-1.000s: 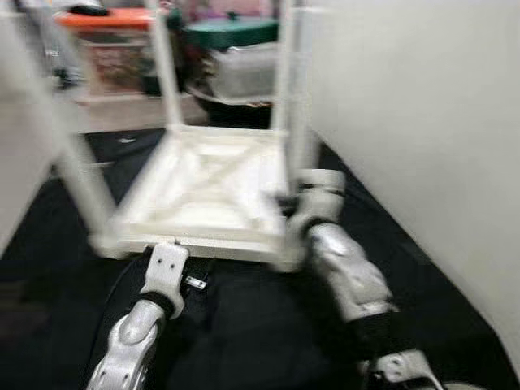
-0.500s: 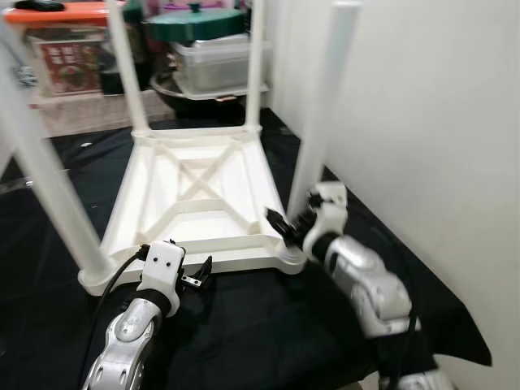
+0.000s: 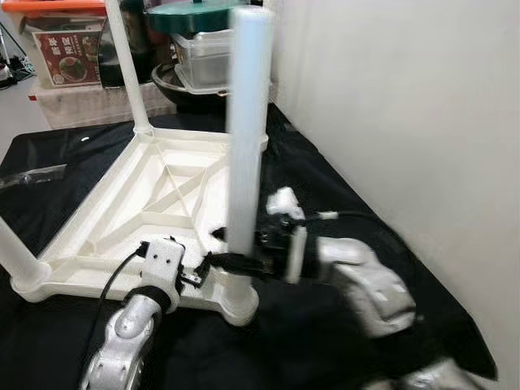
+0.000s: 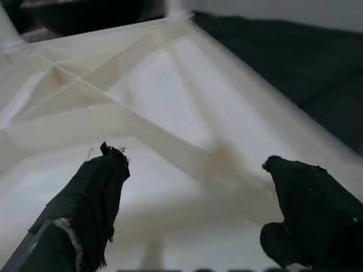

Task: Building children table

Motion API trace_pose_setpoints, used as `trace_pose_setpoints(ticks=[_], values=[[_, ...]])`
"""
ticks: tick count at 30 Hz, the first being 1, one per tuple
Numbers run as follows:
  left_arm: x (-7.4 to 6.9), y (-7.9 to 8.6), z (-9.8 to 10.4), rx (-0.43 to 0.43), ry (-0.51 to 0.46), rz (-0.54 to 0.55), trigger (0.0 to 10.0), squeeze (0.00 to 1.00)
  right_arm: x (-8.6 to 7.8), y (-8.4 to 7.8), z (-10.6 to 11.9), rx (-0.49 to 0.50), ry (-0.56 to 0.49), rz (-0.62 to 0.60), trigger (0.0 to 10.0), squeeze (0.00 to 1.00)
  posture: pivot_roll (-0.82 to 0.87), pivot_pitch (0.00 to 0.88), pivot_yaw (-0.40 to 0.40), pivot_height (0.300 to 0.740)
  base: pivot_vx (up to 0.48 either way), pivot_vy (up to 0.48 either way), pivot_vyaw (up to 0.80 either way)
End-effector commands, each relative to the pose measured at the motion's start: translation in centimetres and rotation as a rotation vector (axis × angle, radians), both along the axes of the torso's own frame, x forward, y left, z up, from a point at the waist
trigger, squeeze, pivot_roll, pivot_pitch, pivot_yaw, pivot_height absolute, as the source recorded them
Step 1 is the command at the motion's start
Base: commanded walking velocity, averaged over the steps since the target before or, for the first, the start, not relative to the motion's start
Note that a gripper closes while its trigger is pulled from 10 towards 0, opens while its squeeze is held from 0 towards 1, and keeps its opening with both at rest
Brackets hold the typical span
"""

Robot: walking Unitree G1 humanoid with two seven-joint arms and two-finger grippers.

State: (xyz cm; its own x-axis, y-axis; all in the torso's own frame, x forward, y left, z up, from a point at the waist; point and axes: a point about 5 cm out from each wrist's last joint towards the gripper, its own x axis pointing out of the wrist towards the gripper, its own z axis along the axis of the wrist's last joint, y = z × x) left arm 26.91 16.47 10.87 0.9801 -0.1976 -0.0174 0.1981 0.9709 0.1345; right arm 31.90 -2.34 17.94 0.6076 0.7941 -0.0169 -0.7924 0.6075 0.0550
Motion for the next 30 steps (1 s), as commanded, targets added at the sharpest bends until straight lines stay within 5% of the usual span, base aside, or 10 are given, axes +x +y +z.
trace_pose_setpoints(ticks=[1,8,9,10,13,16,17,20,22,30], values=[[-0.8,0.2,-0.9,0.017,0.038,0.004,10.0,0.00,2.6,-5.0,-3.2,-0.123,0.131,-0.459,0.0,0.00,0.13,0.000,-0.066,0.740,0.000,0.000,0.00],[-0.9,0.4,-1.0,0.020,0.045,-0.001,10.0,0.00,1.4,-12.0,-6.0,-0.190,0.233,-1.101,0.0,0.00,0.11,0.000,-0.047,0.740,0.000,0.000,0.00],[-0.7,0.4,-1.0,0.023,0.045,-0.007,10.0,0.00,0.9,-11.4,-5.9,-0.189,0.220,-1.048,2.4,0.00,0.11,0.000,-0.038,0.740,0.000,0.000,0.00],[-0.4,0.2,-0.9,0.024,0.043,-0.014,10.0,0.00,0.6,-10.3,-5.2,-0.155,0.186,-0.970,10.0,0.00,0.09,0.000,-0.027,0.740,0.000,0.000,0.00],[-0.2,0.0,-0.8,0.024,0.040,-0.023,10.0,0.00,0.5,-8.9,-4.0,-0.094,0.120,-0.817,10.0,0.00,0.09,0.000,-0.027,0.740,0.000,0.000,0.00],[0.0,-0.1,-0.8,0.024,0.038,-0.028,10.0,0.00,0.5,-8.0,-3.2,-0.055,0.072,-0.711,10.0,0.37,0.09,0.000,-0.027,0.740,0.000,0.000,0.00],[0.1,-0.2,-0.7,0.022,0.035,-0.032,10.0,0.00,0.7,-7.6,-2.1,-0.019,0.030,-0.624,10.0,1.00,0.10,0.000,-0.028,0.740,0.000,0.000,0.00],[0.0,-0.1,-0.6,0.021,0.033,-0.028,10.0,0.00,1.2,-7.0,-0.9,0.039,0.017,-0.486,10.0,1.00,0.11,0.000,-0.040,0.740,0.000,0.000,0.00],[-0.2,0.3,-0.7,0.023,0.035,-0.016,10.0,0.00,2.1,-6.1,1.2,0.121,-0.029,-0.271,10.0,0.00,0.11,0.000,-0.045,0.740,0.000,0.000,0.00],[-0.2,0.2,-0.8,0.019,0.035,-0.014,10.0,0.00,1.7,-4.7,0.7,0.107,-0.062,0.036,10.0,0.00,0.13,0.000,-0.056,0.740,0.000,0.000,0.00]])
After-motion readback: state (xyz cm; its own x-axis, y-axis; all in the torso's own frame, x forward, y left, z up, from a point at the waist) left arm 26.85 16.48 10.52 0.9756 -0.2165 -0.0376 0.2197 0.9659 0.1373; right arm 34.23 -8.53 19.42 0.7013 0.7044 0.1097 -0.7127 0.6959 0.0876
